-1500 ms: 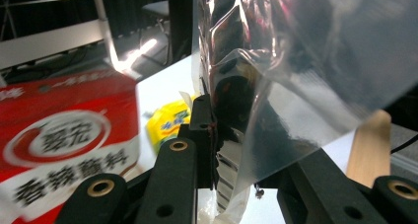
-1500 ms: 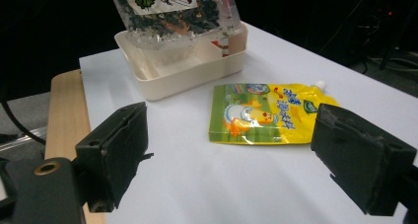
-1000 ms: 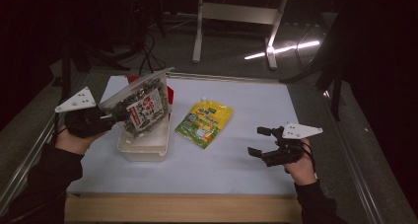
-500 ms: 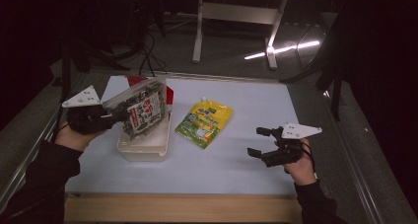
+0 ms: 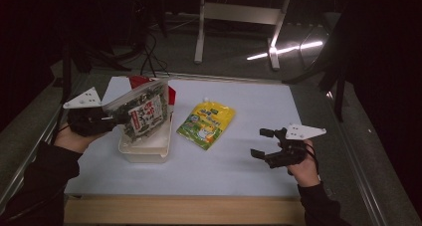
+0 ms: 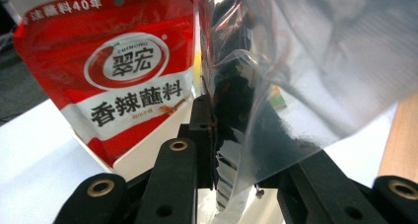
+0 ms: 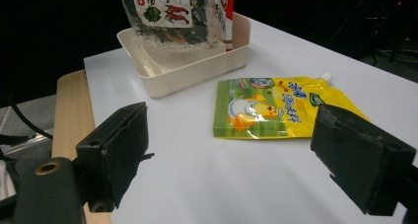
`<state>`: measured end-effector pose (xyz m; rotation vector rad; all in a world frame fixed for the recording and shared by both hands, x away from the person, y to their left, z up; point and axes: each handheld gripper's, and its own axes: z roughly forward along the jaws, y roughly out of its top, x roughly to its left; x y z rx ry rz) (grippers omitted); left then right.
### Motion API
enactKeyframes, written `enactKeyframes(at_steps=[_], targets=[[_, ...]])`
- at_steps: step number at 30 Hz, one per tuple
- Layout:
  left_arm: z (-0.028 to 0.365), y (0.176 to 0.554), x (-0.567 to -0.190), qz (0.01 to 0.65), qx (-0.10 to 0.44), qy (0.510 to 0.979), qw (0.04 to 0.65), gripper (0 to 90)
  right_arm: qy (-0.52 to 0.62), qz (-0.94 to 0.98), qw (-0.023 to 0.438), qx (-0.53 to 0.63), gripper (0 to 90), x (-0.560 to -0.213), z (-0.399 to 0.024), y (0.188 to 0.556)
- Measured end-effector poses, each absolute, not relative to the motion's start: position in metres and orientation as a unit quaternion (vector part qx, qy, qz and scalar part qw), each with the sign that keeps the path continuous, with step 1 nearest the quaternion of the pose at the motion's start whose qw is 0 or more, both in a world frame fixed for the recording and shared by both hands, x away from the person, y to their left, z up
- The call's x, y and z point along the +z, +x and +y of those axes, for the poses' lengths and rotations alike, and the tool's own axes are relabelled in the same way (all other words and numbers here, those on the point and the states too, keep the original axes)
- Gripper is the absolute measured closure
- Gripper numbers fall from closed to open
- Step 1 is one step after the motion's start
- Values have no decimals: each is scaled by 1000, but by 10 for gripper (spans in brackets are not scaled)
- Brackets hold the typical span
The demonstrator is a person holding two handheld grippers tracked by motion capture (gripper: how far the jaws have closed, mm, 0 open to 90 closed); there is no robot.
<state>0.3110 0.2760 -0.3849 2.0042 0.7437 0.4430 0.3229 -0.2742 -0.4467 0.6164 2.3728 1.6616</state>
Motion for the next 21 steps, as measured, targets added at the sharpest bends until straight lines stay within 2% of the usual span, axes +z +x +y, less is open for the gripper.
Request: enactKeyframes(at_steps=[9,21], targets=[[277,309,-376,296,186,816,460,766,208,797,88,560,142,-448,-274,324],[275,318,-387,303,172,824,447,766,208,797,87,560,142,-448,-274,323]])
